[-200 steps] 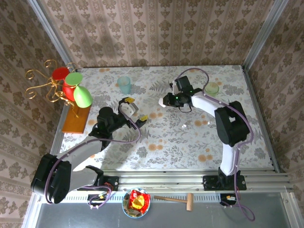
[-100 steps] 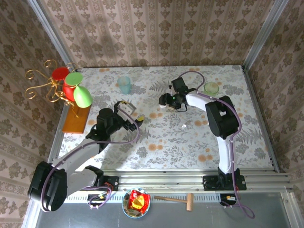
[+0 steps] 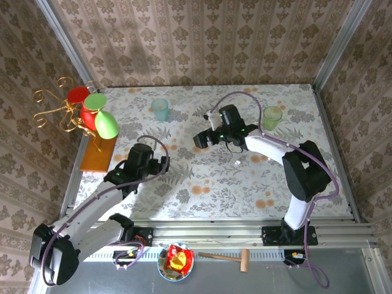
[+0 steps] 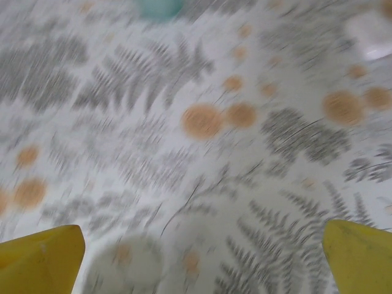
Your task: Insert the wireless bluetooth earbuds into the charging case
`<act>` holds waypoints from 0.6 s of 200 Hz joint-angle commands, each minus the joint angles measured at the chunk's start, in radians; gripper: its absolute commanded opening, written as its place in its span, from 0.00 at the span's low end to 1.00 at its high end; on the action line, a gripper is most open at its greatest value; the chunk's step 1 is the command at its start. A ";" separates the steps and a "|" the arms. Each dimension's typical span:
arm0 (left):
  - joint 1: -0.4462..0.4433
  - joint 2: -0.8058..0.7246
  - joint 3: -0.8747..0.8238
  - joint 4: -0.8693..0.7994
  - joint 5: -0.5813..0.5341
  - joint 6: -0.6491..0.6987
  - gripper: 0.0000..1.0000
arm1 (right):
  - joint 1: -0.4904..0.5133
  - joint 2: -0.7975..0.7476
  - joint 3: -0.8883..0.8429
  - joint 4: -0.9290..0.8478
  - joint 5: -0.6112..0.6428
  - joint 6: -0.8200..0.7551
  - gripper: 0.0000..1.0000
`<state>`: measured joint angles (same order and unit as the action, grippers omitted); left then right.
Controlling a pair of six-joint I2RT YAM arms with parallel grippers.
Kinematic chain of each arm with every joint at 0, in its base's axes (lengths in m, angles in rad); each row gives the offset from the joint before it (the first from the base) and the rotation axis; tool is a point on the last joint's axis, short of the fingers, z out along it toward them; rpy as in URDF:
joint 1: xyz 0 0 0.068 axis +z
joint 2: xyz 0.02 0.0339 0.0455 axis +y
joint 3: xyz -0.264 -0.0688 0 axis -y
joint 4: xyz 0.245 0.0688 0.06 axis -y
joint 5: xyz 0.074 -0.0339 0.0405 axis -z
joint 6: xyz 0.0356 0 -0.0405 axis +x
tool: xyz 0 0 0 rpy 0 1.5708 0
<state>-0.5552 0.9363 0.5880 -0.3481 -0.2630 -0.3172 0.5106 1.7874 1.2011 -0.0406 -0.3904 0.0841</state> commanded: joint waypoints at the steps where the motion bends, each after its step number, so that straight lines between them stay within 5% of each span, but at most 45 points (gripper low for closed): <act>1: -0.001 0.004 0.042 -0.295 -0.144 -0.191 1.00 | 0.021 0.024 -0.006 0.021 -0.042 -0.082 0.96; 77: 0.177 0.003 -0.030 -0.364 -0.074 -0.319 1.00 | 0.039 0.021 0.021 -0.008 -0.004 -0.104 0.97; 120: 0.192 0.066 -0.060 -0.290 0.001 -0.329 0.99 | 0.039 0.007 0.023 -0.008 -0.007 -0.095 0.96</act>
<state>-0.3691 0.9672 0.5426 -0.6670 -0.3157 -0.6144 0.5480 1.8088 1.2026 -0.0422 -0.4034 -0.0002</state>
